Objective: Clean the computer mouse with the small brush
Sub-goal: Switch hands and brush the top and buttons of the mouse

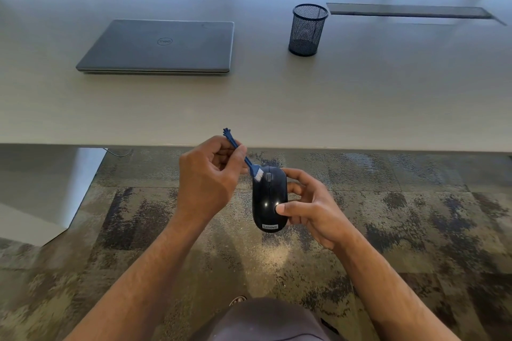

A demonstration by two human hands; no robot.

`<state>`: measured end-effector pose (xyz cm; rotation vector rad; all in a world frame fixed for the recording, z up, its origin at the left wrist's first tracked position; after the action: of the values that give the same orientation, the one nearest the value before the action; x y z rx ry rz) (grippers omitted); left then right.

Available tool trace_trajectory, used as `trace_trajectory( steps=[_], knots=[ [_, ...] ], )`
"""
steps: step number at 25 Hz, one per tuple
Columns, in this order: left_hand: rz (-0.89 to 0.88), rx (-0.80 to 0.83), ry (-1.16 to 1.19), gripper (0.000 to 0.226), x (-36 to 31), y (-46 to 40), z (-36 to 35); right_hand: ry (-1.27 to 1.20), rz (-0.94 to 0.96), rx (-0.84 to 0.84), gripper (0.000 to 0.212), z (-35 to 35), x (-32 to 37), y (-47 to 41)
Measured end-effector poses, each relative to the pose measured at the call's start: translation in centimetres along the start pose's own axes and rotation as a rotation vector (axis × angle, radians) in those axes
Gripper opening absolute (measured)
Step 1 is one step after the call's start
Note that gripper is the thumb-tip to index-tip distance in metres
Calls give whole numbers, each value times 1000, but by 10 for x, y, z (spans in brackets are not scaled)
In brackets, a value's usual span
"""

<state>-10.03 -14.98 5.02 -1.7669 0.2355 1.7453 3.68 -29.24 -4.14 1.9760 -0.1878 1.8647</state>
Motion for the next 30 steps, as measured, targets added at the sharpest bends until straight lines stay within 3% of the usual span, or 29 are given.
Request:
trace_trajectory(
  steps=[5,11,16,23,27,30],
  knots=[
    [-11,-1,54,13,-6,-3,-9,0,1,10,73,-2,2,-3],
    [-35,65,-116,18,-1,0,-6,10,-25,-25,69,4,-5,-2],
    [-14,48,44,16,-6,-4,-11,11,-22,-14,67,1,-2,-5],
    [16,-4,4,13,4,-10,1,-10,-13,-10,71,2,-4,-2],
    [-24,28,81,13,-4,-8,-11,-14,-1,3,72,-1,-3,-4],
    [-26,43,15,18,-3,-9,-14,-7,6,8,72,-2,-2,-5]
  ],
)
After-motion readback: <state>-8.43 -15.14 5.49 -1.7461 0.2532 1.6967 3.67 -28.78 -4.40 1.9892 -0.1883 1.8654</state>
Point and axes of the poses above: each hand's wrist, its own y-axis away from the middle knuckle, its own z-axis out of the back of the hand, x = y × z, the point moved 5 cm from there along -y, towards the middle knuckle, and after that the axes turned 15 degrees about y, right-handed, at the moved point
